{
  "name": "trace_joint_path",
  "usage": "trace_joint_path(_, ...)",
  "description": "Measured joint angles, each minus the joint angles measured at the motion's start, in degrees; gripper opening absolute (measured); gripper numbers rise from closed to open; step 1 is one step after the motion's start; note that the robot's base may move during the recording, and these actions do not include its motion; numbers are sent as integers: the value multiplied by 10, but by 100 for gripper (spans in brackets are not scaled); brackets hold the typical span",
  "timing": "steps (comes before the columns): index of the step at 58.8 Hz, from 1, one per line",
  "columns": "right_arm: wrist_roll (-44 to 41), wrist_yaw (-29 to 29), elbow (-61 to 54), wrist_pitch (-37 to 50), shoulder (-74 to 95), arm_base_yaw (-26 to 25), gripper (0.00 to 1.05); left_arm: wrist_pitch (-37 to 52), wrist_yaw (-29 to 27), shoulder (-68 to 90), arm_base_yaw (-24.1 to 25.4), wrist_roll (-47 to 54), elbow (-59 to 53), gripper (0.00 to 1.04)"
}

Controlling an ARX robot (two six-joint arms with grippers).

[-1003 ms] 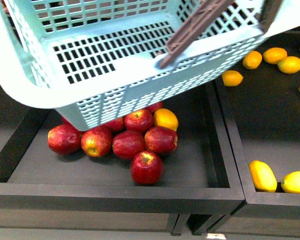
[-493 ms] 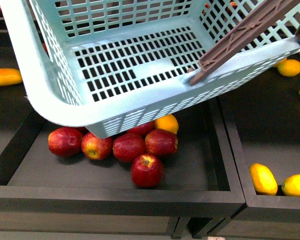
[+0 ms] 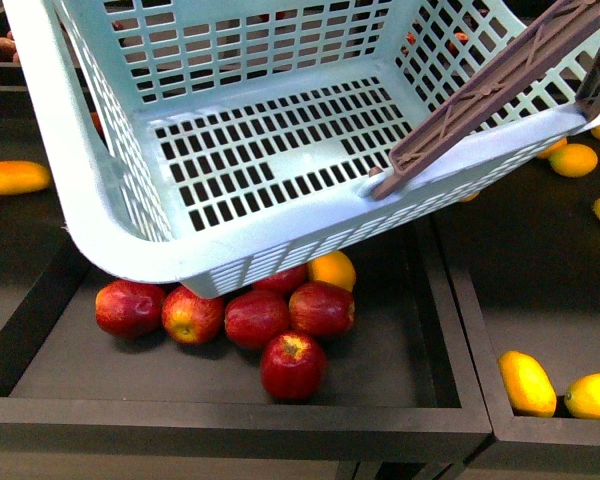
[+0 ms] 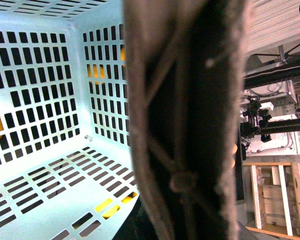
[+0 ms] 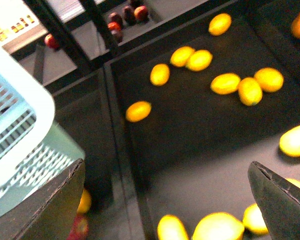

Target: Pick lemon and mango into basket

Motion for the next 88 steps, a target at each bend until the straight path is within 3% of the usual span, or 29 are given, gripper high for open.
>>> trace_joint_path(5,4,12,84,39,161,-22,96,0,-1,0,0,0,0,5)
trace_joint_path(18,53,42,275,-13,462,-63,96,0,-2,0,0,0,0,5)
trace_joint_path(50,285,94,684,-255,825,-129,96,0,-2,0,1,0,0,5)
trace_joint_path(65,316,109,756,-302,867,-132,96,0,-1,0,1,0,0,5)
trace_joint_path(88,329,121,779,-325,905,-136,96,0,-2,0,1,0,0,5)
